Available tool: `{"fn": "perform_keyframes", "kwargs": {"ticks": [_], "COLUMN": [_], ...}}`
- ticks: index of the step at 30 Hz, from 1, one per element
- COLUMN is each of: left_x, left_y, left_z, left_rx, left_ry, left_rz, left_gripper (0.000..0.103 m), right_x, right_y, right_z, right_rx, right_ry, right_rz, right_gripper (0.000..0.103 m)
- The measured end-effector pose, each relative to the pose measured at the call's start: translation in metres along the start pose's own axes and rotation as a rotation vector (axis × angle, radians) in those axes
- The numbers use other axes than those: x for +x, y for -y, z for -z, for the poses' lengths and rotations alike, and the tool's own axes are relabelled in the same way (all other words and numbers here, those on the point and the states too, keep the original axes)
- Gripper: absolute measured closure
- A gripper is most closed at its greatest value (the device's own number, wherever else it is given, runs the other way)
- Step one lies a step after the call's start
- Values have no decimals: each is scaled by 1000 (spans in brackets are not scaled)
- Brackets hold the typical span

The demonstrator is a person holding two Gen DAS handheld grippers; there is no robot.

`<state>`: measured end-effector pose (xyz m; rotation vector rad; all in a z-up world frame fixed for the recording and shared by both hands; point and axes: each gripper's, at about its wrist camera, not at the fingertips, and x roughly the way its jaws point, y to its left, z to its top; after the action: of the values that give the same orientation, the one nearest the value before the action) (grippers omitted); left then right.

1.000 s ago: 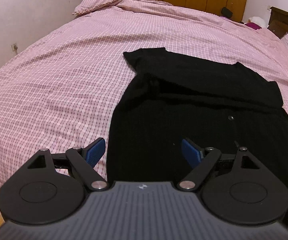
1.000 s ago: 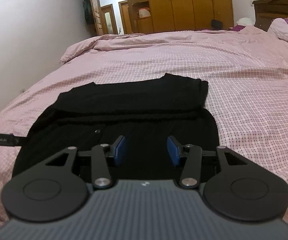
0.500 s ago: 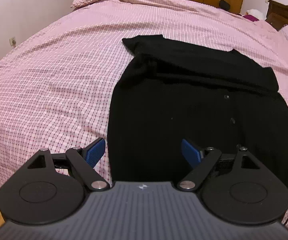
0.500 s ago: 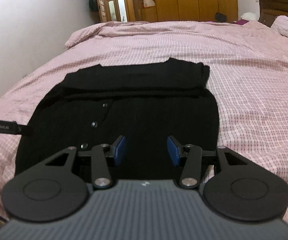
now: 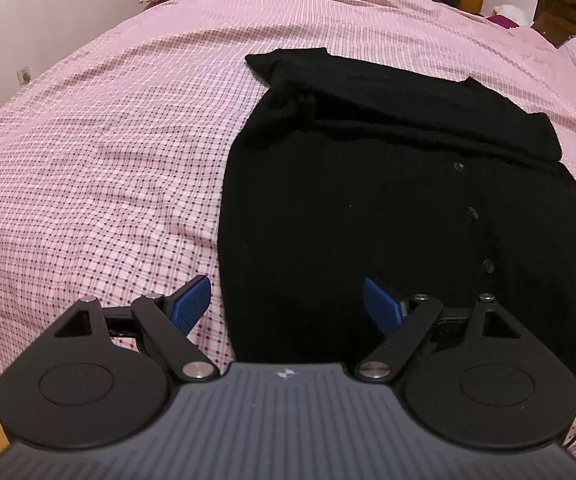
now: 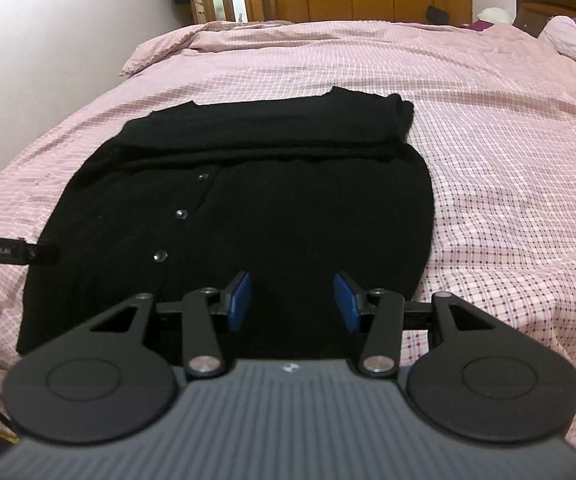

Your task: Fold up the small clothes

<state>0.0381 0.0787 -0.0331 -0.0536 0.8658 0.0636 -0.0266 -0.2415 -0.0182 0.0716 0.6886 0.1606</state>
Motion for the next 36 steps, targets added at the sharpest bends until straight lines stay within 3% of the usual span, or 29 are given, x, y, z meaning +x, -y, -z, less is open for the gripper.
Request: {"fn": "perform_keyframes", "kwargs": {"ticks": [18,30,31,32,36], "left_x": [15,16,14,13,6], "left_y": [-19,-15,-16,-18,-22], "left_z": [25,38,40,42,55], "left_rx": [-17,-8,-11,-12,24], "left_ry": [-51,-57,-58,-61,-58], "left_rz": [-33,36,46,55,77], "left_gripper": [16,13,13,13,13], "right_x": [-3,13,11,9,6], "right_y": [28,26,29,32,44], "right_z": [14,17,18,20,26], "right_rx": [99,72,78,80,101], "right_ry": [-91,-99,-97,-101,-108], "right_rz": [122,121,110,112,103], "right_gripper": [54,56,65,86,91]}}
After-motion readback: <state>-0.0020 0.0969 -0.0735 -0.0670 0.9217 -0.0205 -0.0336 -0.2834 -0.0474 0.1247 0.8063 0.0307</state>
